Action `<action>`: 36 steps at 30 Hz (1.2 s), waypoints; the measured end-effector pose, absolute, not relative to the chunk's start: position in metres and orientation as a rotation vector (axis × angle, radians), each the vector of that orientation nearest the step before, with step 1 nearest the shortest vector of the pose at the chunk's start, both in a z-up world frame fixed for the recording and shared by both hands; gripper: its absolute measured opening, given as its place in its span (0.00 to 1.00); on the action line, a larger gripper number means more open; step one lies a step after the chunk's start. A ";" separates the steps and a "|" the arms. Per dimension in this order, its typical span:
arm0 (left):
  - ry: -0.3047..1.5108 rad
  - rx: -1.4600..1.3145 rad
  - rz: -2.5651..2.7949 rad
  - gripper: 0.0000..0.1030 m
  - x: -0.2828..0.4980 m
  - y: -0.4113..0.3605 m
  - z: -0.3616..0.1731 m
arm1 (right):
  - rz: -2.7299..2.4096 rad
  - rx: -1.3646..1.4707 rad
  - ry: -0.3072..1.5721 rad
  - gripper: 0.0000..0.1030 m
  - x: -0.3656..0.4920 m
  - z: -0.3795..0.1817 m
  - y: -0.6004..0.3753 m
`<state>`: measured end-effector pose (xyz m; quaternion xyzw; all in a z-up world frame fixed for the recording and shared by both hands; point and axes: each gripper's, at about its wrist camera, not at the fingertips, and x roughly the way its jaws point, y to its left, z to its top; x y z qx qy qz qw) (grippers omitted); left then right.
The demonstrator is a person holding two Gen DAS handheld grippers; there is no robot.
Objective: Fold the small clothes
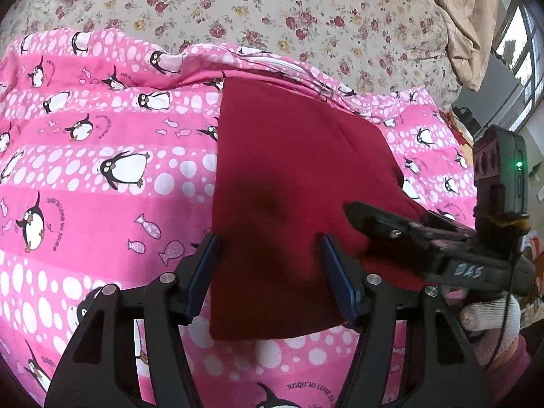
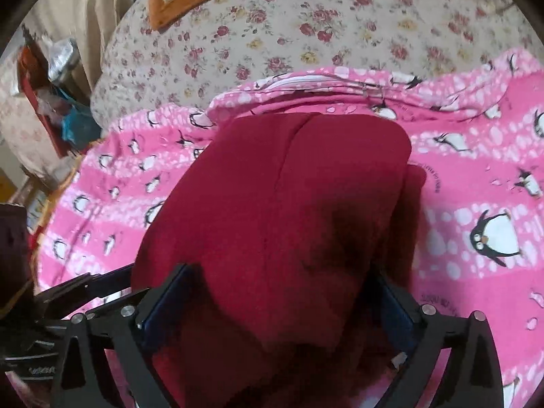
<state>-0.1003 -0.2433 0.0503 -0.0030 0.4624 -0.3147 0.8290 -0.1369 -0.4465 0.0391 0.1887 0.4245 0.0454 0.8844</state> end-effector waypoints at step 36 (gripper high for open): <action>1.075 -0.050 -0.795 0.79 -0.032 -0.273 0.028 | 0.174 0.621 0.863 0.94 -0.109 0.012 -0.504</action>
